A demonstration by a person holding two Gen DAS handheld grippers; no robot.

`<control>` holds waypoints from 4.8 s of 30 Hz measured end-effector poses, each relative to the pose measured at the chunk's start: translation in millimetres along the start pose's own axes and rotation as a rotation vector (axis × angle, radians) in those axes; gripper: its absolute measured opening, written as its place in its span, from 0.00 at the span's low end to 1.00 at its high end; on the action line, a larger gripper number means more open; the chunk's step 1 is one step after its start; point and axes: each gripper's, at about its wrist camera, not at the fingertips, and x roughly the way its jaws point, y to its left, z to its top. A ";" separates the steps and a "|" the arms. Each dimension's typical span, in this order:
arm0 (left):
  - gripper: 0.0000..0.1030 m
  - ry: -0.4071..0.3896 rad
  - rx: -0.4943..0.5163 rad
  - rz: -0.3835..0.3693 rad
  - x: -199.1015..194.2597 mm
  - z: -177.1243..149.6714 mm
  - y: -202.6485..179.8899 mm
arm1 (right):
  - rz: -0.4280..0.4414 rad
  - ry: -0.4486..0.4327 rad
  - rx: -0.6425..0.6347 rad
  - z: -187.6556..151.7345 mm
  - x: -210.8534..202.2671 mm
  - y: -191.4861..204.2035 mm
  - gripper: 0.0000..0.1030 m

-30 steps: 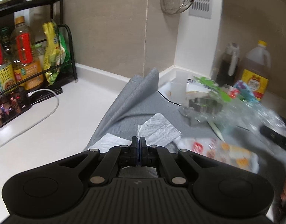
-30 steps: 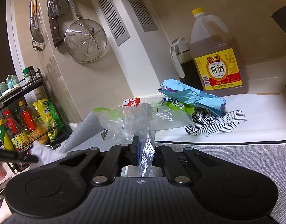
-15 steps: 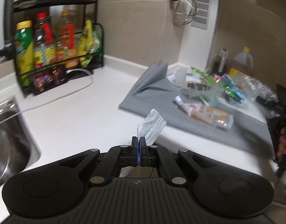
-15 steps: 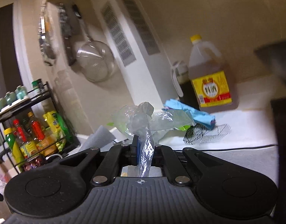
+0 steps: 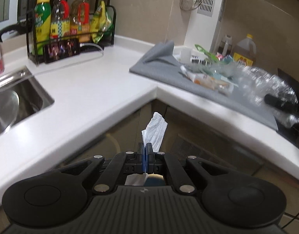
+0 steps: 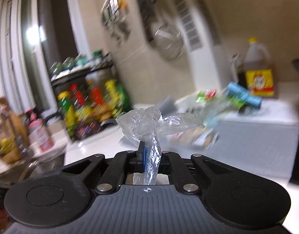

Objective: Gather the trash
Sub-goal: 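Carry the tissue and plastic bag down over the blue trash bin with both grippers, then open both grippers to drop the tissue and bag into the bin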

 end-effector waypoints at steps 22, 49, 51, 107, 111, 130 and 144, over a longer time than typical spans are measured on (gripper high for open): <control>0.00 0.140 0.005 -0.046 26.0 -49.8 -4.2 | 0.002 0.385 0.104 -99.6 23.5 24.3 0.04; 0.00 0.221 0.028 -0.037 67.9 -56.7 -6.0 | -0.027 0.474 0.028 -111.7 67.2 21.9 0.04; 0.00 0.227 0.028 -0.034 72.9 -57.1 -5.6 | -0.027 0.486 0.021 -114.2 72.6 21.8 0.04; 0.00 0.593 0.049 0.016 242.4 -120.8 5.0 | -0.123 0.867 -0.009 -220.6 196.6 -5.7 0.05; 0.00 0.603 0.057 0.019 248.1 -122.3 2.9 | -0.138 0.882 -0.002 -230.4 207.9 -5.2 0.05; 1.00 0.560 0.149 0.129 241.1 -123.5 -2.0 | -0.189 0.917 0.080 -240.6 225.1 -14.2 0.59; 1.00 0.453 0.139 0.163 156.8 -102.5 5.1 | -0.146 0.813 0.045 -194.3 176.1 4.1 0.73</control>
